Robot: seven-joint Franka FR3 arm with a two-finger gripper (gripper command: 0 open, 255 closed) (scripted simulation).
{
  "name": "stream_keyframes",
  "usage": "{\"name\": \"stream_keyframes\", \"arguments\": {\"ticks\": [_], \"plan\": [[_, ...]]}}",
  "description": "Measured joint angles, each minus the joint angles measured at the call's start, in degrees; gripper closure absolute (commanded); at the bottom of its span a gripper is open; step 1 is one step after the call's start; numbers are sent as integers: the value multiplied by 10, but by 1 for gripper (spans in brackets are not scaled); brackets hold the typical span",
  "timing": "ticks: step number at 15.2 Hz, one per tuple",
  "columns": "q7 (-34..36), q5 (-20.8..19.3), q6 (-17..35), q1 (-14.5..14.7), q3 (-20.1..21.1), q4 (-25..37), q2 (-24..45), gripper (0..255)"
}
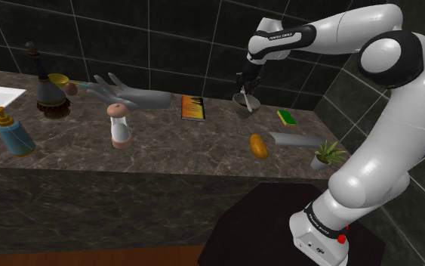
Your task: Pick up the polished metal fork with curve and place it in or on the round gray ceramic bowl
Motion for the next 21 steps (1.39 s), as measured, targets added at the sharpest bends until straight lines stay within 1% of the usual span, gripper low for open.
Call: {"name": "stream_keyframes", "arguments": {"ticks": [6,7,21], "plan": [[-66,7,-30,-40,-21,96,66,255],[-70,8,-28,-43,-23,103,74,255],[-74,6,53,-46,-25,62,115,255]]}}
